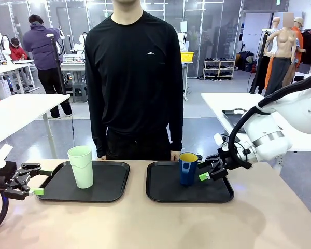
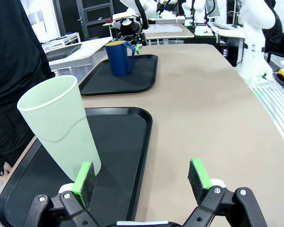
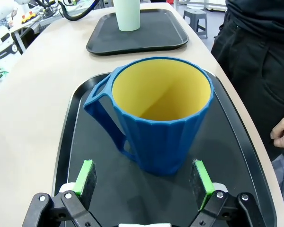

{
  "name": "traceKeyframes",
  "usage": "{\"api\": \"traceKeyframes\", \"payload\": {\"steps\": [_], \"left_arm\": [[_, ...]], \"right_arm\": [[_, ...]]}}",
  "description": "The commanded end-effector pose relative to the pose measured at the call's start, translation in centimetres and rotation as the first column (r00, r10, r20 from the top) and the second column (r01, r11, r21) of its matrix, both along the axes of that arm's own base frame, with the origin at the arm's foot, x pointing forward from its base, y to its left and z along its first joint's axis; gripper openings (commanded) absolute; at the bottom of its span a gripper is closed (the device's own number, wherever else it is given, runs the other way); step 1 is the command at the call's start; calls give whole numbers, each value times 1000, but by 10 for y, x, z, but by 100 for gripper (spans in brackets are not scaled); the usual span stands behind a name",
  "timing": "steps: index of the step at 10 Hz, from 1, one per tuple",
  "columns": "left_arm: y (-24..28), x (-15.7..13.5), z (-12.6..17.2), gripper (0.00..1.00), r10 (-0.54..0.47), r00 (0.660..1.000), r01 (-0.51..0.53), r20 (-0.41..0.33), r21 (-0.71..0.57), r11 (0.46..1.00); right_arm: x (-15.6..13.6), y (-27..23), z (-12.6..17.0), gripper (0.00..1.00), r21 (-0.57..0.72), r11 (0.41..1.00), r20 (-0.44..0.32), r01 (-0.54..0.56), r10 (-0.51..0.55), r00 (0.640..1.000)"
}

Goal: Sort and store the cups by type.
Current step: Pick up the Handle plastic cup and place it into the empty Flat Tray.

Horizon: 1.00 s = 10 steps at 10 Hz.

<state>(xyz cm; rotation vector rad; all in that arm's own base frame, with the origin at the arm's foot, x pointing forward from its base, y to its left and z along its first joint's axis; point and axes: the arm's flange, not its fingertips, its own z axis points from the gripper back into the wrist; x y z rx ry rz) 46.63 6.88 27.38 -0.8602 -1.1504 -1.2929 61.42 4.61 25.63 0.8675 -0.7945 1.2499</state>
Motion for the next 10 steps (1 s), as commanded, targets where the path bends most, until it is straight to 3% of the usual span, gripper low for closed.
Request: {"api": "traceKeyframes", "payload": {"steps": [1, 10], "left_arm": [[0, 4, 0, 100, -3, 1000, 3, -1, 8, 1000], [0, 4, 0, 100, -3, 1000, 3, -1, 8, 1000]], "right_arm": [[1, 1, -2, 100, 20, 1000, 19, -4, 4, 1000], [1, 1, -2, 100, 20, 1000, 19, -4, 4, 1000]]}}
